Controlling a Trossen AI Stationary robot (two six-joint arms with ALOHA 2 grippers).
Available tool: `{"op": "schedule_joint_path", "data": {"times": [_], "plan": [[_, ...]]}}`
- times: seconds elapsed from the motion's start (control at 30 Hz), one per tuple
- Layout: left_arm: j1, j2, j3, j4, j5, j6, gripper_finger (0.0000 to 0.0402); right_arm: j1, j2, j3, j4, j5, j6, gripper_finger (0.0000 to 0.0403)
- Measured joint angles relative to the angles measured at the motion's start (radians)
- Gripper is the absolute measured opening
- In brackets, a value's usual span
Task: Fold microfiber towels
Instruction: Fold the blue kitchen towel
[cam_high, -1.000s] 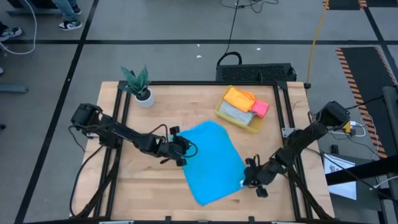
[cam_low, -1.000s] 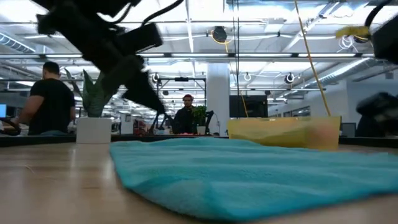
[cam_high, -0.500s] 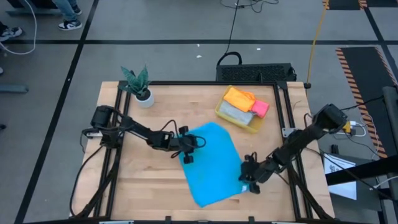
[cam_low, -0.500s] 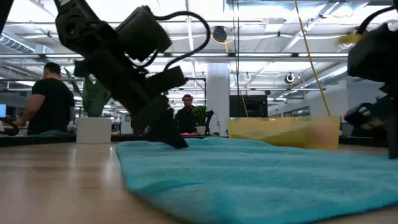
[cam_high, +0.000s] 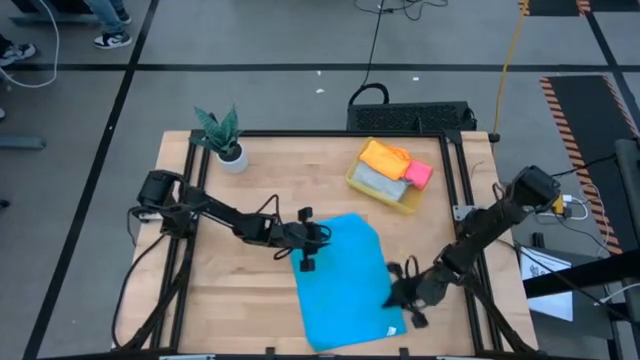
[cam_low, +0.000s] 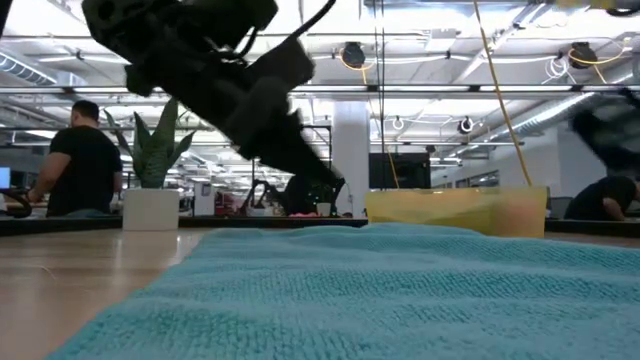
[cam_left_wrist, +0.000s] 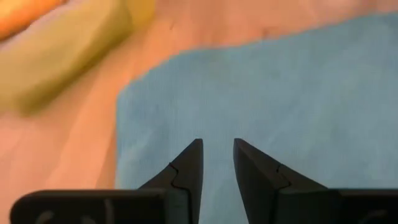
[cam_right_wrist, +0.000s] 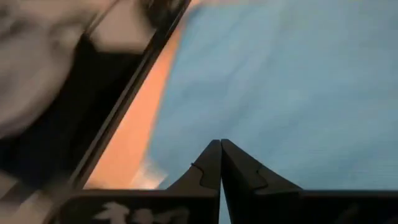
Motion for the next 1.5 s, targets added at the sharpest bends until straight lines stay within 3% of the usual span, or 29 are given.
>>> {"op": "schedule_joint_path", "data": {"times": [0.17,0.27,0.5,0.67,0.93,1.3,1.5], "plan": [[0.006,0.04,0.01,0.093,0.035,0.036,0.0092,-0.127,-0.088,-0.005,-0.123,0.244,-0.027,0.0],[0.019,0.079,0.015,0.149,0.045,0.04,0.0092,-0.25,-0.13,-0.013,-0.21,0.306,0.016,0.0],[0.031,0.171,0.039,0.114,0.133,0.027,0.0092,-0.577,-0.135,-0.071,-0.256,0.225,0.038,0.0039],[0.021,0.216,0.072,0.092,0.167,0.014,0.0092,-0.702,-0.088,-0.109,-0.202,0.159,0.054,0.0078],[0.016,0.208,0.077,0.05,0.163,-0.003,0.0092,-0.665,0.003,-0.119,-0.068,0.096,0.026,0.0076],[0.017,0.201,0.079,0.021,0.161,-0.004,0.0092,-0.534,-0.009,-0.119,0.196,0.003,-0.136,0.0073],[0.017,0.201,0.078,0.021,0.156,-0.007,0.0092,-0.49,-0.007,-0.12,0.175,0.014,-0.166,0.0073]]}}
